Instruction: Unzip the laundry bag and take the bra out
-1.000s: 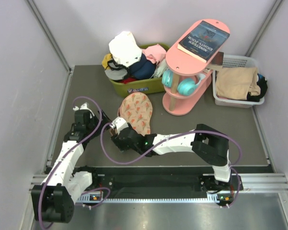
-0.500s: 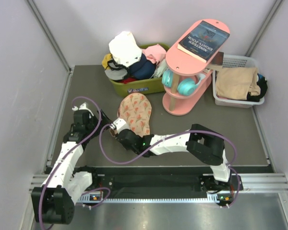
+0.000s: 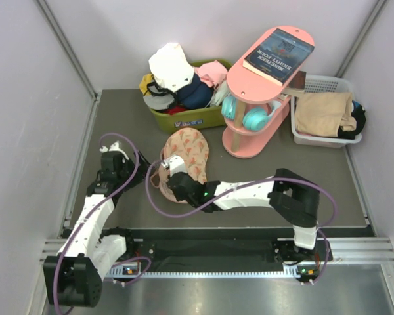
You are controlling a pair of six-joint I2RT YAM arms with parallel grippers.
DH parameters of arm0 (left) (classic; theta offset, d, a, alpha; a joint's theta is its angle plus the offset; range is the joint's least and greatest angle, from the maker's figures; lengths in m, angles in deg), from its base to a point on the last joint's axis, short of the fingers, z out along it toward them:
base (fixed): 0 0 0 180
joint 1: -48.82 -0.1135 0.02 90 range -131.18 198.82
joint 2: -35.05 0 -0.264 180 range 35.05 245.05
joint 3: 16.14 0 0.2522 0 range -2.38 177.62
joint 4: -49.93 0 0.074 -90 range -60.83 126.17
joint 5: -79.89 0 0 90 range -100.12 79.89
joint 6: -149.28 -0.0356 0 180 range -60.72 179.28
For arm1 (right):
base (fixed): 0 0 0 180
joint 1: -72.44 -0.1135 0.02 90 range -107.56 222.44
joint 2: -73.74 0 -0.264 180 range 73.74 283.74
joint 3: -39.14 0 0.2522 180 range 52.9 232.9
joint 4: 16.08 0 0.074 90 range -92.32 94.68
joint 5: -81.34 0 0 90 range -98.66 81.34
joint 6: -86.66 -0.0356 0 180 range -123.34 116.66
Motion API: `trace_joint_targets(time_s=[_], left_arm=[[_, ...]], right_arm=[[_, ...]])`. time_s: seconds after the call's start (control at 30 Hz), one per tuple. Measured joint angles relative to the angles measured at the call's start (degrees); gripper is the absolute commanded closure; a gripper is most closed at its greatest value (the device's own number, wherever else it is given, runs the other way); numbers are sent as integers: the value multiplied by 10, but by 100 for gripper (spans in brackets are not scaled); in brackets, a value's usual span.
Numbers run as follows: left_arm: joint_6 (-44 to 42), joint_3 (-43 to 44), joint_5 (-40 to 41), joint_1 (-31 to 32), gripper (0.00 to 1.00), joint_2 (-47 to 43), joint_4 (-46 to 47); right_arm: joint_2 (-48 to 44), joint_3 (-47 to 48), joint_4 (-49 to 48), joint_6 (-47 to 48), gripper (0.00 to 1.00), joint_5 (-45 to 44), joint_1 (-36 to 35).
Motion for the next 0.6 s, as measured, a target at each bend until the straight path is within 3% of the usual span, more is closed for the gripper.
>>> trace_joint_targets(time_s=[0.3, 0.6], left_arm=[[3, -33, -38, 0, 12, 13, 35], [9, -54, -93, 5, 25, 102, 107]], right_arm=[[-163, -122, -27, -82, 100, -11, 56], [-198, -157, -39, -107, 100, -23, 59]])
